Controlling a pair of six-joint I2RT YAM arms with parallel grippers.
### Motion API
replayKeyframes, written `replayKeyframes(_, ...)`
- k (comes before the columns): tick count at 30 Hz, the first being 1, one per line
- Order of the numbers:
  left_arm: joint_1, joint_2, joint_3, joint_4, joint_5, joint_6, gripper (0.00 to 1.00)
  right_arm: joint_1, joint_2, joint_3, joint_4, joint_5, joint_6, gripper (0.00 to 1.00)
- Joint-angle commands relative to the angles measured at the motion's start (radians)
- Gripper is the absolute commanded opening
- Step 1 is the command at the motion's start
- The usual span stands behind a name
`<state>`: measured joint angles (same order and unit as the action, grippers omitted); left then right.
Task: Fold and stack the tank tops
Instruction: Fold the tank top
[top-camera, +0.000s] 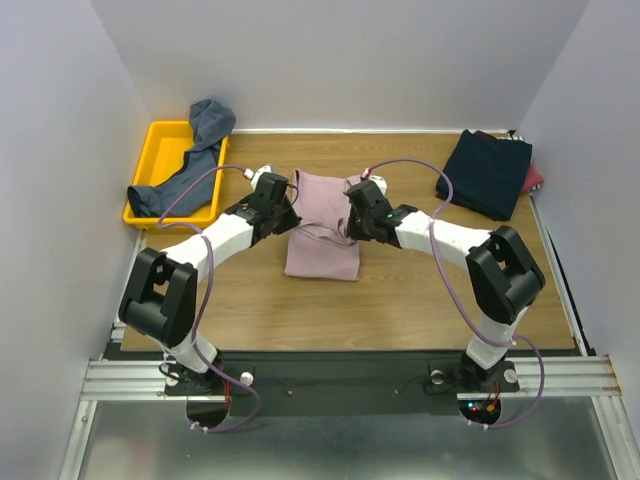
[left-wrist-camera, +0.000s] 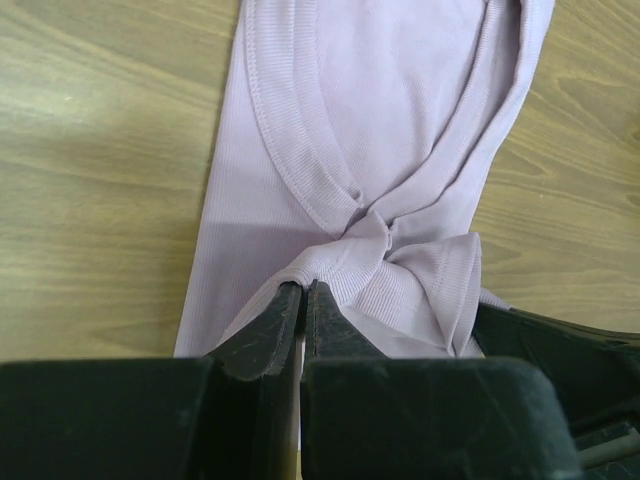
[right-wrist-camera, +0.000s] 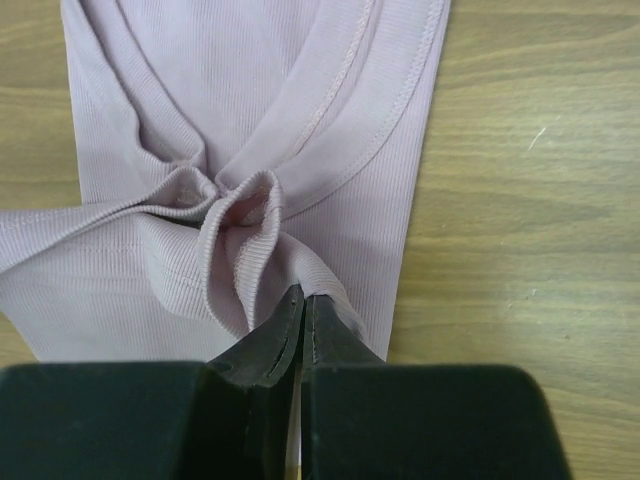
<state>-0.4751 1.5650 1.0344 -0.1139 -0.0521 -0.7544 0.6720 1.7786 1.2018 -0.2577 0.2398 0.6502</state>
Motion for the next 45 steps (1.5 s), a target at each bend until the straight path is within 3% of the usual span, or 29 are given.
replayKeyframes(1, 0.004, 0.000, 0.065, 0.048, 0.028, 0.030, 0.00, -0.020, -0.022, 0.042, 0.063, -0.007, -0.014, 0.00)
replayKeyframes(9, 0.029, 0.032, 0.136, 0.045, 0.035, 0.033, 0.00, -0.048, 0.007, 0.100, 0.069, -0.042, -0.023, 0.00)
replayKeyframes(15, 0.047, 0.141, 0.167, 0.060, 0.047, 0.047, 0.00, -0.077, 0.087, 0.128, 0.067, -0.066, -0.021, 0.01)
replayKeyframes(17, 0.059, 0.188, 0.173, 0.075, 0.085, 0.049, 0.08, -0.092, 0.102, 0.122, 0.069, -0.071, -0.004, 0.15)
replayKeyframes(18, 0.064, 0.199, 0.171, 0.085, 0.098, 0.047, 0.18, -0.097, 0.111, 0.117, 0.071, -0.077, -0.001, 0.31)
replayKeyframes(19, 0.069, 0.207, 0.168, 0.109, 0.104, 0.044, 0.31, -0.103, 0.113, 0.116, 0.069, -0.077, 0.006, 0.39)
replayKeyframes(20, 0.075, 0.202, 0.155, 0.132, 0.115, 0.037, 0.36, -0.115, 0.111, 0.114, 0.069, -0.079, 0.008, 0.46)
replayKeyframes(21, 0.078, 0.195, 0.148, 0.154, 0.116, 0.035, 0.47, -0.121, 0.108, 0.113, 0.069, -0.079, 0.008, 0.57)
replayKeyframes(24, 0.084, 0.142, 0.147, 0.154, 0.103, 0.040, 0.52, -0.143, 0.087, 0.110, 0.067, -0.073, 0.000, 0.76)
replayKeyframes(27, 0.090, 0.051, 0.136, 0.116, 0.060, 0.046, 0.55, -0.153, 0.030, 0.104, 0.067, -0.041, -0.018, 0.84)
replayKeyframes(30, 0.092, -0.012, 0.110, 0.069, -0.015, 0.036, 0.56, -0.153, -0.010, 0.081, 0.067, -0.056, -0.032, 0.84)
replayKeyframes(33, 0.086, -0.094, 0.037, 0.062, -0.015, 0.012, 0.51, -0.135, -0.054, 0.041, 0.069, -0.095, -0.032, 0.72)
replayKeyframes(36, 0.043, -0.144, -0.054, 0.079, -0.002, -0.032, 0.32, -0.088, -0.067, 0.010, 0.069, -0.103, -0.035, 0.38)
replayKeyframes(37, 0.033, -0.157, -0.077, 0.092, 0.007, -0.048, 0.20, -0.075, -0.070, 0.001, 0.069, -0.106, -0.035, 0.34)
replayKeyframes(40, -0.011, -0.163, -0.207, 0.181, 0.047, -0.115, 0.03, -0.020, -0.055, -0.013, 0.072, -0.114, -0.032, 0.29)
replayKeyframes(45, -0.132, -0.096, -0.275, 0.330, 0.109, -0.183, 0.00, 0.031, 0.036, 0.031, 0.080, -0.129, -0.037, 0.26)
